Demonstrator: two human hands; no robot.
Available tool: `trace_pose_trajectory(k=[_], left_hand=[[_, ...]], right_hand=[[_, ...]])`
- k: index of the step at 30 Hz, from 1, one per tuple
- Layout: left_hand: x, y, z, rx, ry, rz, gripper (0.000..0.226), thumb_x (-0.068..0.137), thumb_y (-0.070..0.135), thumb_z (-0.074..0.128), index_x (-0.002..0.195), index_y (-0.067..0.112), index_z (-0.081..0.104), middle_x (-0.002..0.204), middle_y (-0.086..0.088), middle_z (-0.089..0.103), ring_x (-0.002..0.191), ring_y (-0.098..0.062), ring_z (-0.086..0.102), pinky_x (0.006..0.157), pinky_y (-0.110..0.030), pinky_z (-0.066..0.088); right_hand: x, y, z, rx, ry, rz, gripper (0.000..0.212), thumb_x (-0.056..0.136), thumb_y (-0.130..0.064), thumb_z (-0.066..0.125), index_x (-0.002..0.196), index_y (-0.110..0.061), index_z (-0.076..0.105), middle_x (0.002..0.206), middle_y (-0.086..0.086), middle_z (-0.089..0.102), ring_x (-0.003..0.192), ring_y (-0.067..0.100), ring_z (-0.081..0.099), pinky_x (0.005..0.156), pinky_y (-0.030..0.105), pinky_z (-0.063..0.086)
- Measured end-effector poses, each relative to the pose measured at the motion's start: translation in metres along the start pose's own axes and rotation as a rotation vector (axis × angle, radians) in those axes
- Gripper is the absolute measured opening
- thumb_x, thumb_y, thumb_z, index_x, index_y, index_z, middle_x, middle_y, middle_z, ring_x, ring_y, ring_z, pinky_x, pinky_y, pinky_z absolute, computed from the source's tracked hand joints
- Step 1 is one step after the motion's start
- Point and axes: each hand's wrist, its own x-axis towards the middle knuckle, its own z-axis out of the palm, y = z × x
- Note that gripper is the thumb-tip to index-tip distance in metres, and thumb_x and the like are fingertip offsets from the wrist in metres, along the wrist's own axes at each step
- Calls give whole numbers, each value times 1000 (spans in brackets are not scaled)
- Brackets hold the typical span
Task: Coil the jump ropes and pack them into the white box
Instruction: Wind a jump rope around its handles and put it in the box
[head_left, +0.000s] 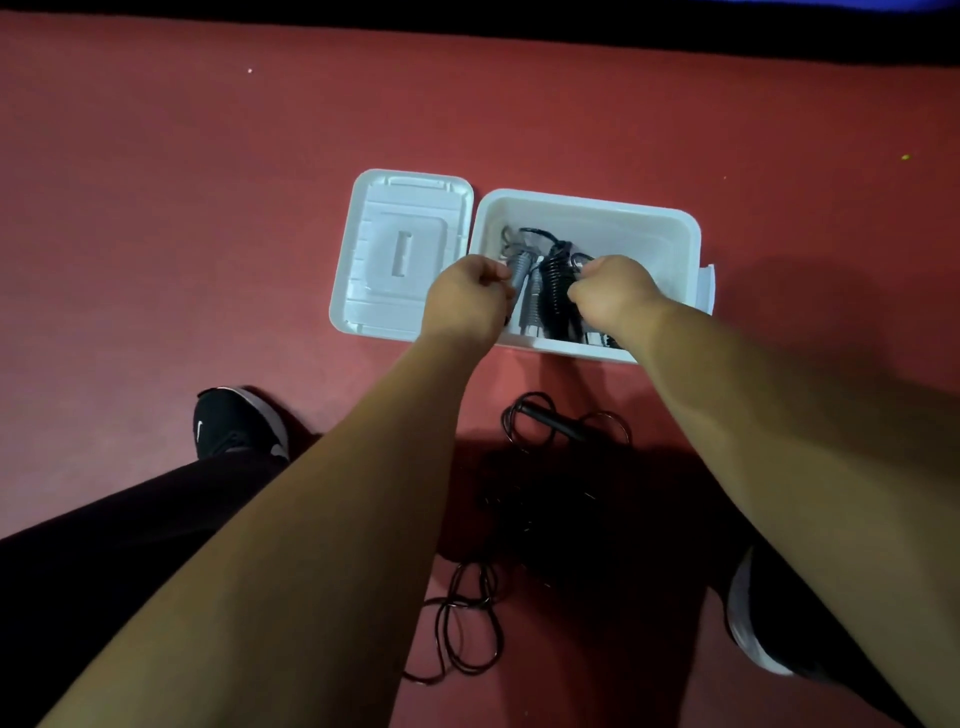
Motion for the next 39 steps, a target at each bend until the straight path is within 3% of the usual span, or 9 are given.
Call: trace_pose_trajectory(k=[4,9,13,19,22,24,29,32,39], left_hand=[[-3,-2,-3,-16,-9,-2,32,92,-6,41,99,11,67,85,-7,74,71,-20,66,70,-32,58],[-15,-7,-5,-18,-8,0,32,92,-5,40,102,9,67,88,-10,74,72,-22,66,70,-36,59],[-36,-16,-7,32,-2,-23,29,94,-2,43,102,12,67,96,-7,76,65,-18,63,56,-31,52],[-63,-58,-4,158,26,-49,31,87,-1,43,95,14,69,90,-3,77,71,-17,67,56,-24,50],[-67,-83,2,292,-24,-85,28,78,14,49,92,22,73,90,-1,78,87,-25,74,79,-40,61],[-72,-92,6,465,-109,-115,29,87,22,58,111,22,75,108,-6,77,103,-30,72,93,-43,59],[-73,-112,17,690,-269,-178,40,99,21,56,138,13,60,132,-17,65,120,-36,62,103,-41,51],[-70,-119,22,645,-212,-228,41,96,19,58,137,11,60,132,-16,66,123,-36,61,102,-37,49],[-52,-125,30,380,-128,-276,27,95,14,63,120,18,72,107,-1,71,105,-22,68,100,-33,54]], right_hand=[[-12,-3,-4,-36,37,-52,36,96,2,50,124,4,73,122,23,74,112,41,69,97,47,59],[-28,7,-5,58,100,-105,33,90,-4,46,106,1,75,104,22,77,86,37,70,82,51,61],[-49,22,-7,181,199,-148,26,93,-24,53,98,-21,78,94,-3,77,90,24,73,86,41,62],[-96,57,15,195,283,-220,21,95,-26,56,97,-18,76,87,-6,74,80,12,65,67,18,49],[-111,77,36,146,223,-288,19,95,-22,58,92,-15,77,84,2,75,80,19,67,75,29,52],[-110,91,52,15,78,-292,19,95,-17,58,91,-13,76,90,5,76,90,25,70,82,34,54],[-87,120,87,-240,-99,-141,30,94,-11,65,121,-20,74,138,11,65,145,27,48,116,31,41],[-74,126,96,-295,-138,-155,45,92,-12,69,135,-24,67,140,7,61,134,28,57,114,31,43],[-63,123,104,-353,-159,-140,49,88,-10,71,134,-25,63,133,7,66,126,30,62,108,35,49]])
